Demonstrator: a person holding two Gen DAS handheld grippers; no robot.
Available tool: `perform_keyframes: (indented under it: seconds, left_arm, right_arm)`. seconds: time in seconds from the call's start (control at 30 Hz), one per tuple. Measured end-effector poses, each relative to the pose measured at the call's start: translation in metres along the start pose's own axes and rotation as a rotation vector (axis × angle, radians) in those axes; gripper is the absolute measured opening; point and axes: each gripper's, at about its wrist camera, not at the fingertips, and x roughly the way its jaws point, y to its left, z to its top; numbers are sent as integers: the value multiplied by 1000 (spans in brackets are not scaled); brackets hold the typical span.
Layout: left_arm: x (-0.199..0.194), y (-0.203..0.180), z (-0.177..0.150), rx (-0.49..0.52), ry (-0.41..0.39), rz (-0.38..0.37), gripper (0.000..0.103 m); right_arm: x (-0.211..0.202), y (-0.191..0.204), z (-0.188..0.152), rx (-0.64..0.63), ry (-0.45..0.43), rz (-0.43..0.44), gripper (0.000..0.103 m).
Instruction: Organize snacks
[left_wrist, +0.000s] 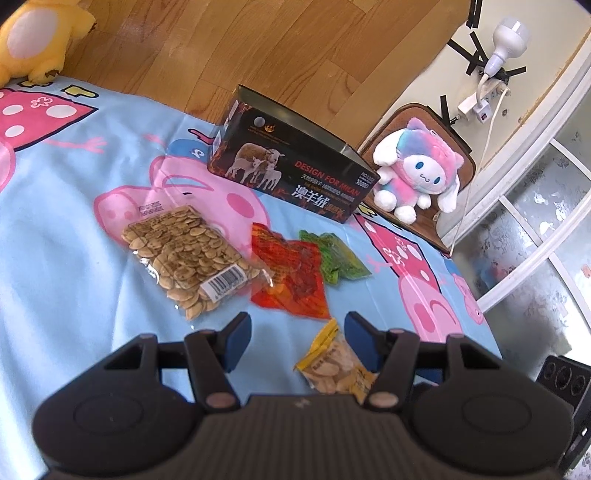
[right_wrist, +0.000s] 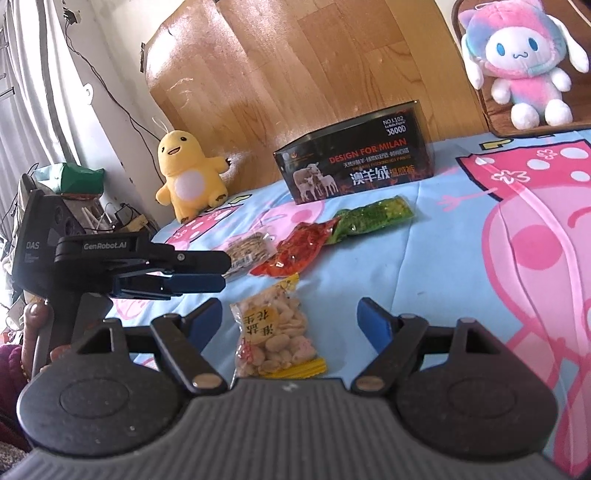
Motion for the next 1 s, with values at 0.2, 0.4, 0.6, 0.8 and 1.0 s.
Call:
perform_keyframes:
  seconds: [0.2,0.4,0.6,0.8,1.0]
  left_arm:
    - [-2,2,2,-5,-4,-4,57]
    - [-11,6,6,-11,-34,-3,61]
    - [-9,10,11,-25,-23,-14,61]
    - [7,-8,4,35,34,-50,61]
    - [33,-25,-9,81,100,-47,56]
  right_arm:
    - [1,6,-2,-39,12,8,82]
    - [6,20,-8,-120,54,26,91]
    - [14,34,-18,-232,81,-23,91]
    - [19,40,-25,-317,99,-61,91]
    - [15,44,-31,-418,103,-125,71]
